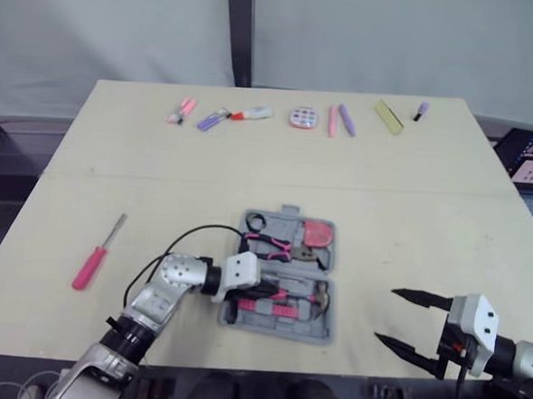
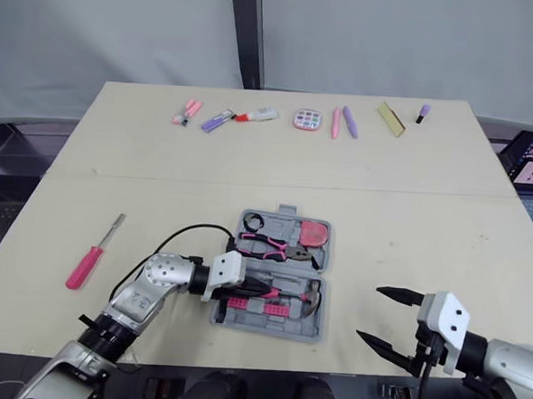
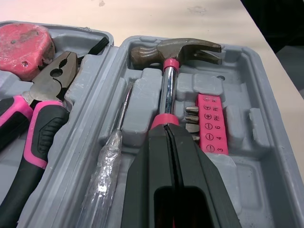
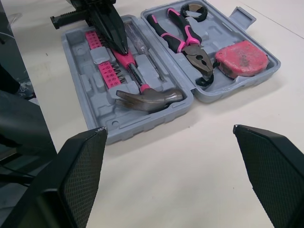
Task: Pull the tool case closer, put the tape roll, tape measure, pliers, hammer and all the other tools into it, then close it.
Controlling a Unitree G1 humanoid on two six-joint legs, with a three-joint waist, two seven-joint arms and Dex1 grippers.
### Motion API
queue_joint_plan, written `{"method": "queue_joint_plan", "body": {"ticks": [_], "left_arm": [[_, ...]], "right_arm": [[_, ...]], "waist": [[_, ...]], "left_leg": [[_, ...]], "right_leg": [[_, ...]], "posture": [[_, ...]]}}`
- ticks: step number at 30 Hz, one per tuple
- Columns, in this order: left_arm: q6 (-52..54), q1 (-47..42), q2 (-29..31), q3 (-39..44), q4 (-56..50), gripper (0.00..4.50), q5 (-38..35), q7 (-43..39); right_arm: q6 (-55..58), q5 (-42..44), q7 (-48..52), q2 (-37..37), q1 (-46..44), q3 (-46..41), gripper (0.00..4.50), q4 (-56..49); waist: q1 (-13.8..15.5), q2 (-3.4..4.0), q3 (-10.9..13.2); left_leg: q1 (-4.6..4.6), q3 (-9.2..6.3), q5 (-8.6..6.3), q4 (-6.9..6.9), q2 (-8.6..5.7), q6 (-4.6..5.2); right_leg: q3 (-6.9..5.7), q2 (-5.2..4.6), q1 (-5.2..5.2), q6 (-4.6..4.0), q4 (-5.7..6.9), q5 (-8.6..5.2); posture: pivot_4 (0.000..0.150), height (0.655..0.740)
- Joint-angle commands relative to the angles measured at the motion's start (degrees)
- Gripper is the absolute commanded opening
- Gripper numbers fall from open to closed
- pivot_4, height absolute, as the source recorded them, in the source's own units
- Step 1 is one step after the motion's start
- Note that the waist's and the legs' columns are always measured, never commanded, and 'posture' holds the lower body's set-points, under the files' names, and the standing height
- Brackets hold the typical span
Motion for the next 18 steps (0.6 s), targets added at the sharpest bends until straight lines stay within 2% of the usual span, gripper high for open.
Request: {"method": "queue_joint_plan", "body": {"ticks": [1,18], "left_arm": [[0.2,1.2,0.3,-0.7,1.2,0.01,1.3,0.4],[-1.4,0.7,-0.1,-3.9,8.1,0.01,5.1,2.1]], "right_arm": [[-0.2,1.4,0.4,-0.5,0.5,-2.4,4.5,-2.4],[0.2,1.5,0.1,0.0,2.0,-3.2,4.5,-3.7]], "waist": [[0.0,0.0,0.0],[0.2,0.04,-0.2]], "left_leg": [[0.0,0.0,0.0,0.0,0.0,0.0],[0.1,-0.03,0.0,0.0,-0.02,0.0]], "right_leg": [[0.0,0.0,0.0,0.0,0.0,0.0],[0.0,-0.03,0.15,0.0,-0.03,0.0]], "posture": [[0.15,0.74],[0.15,0.74]]}}
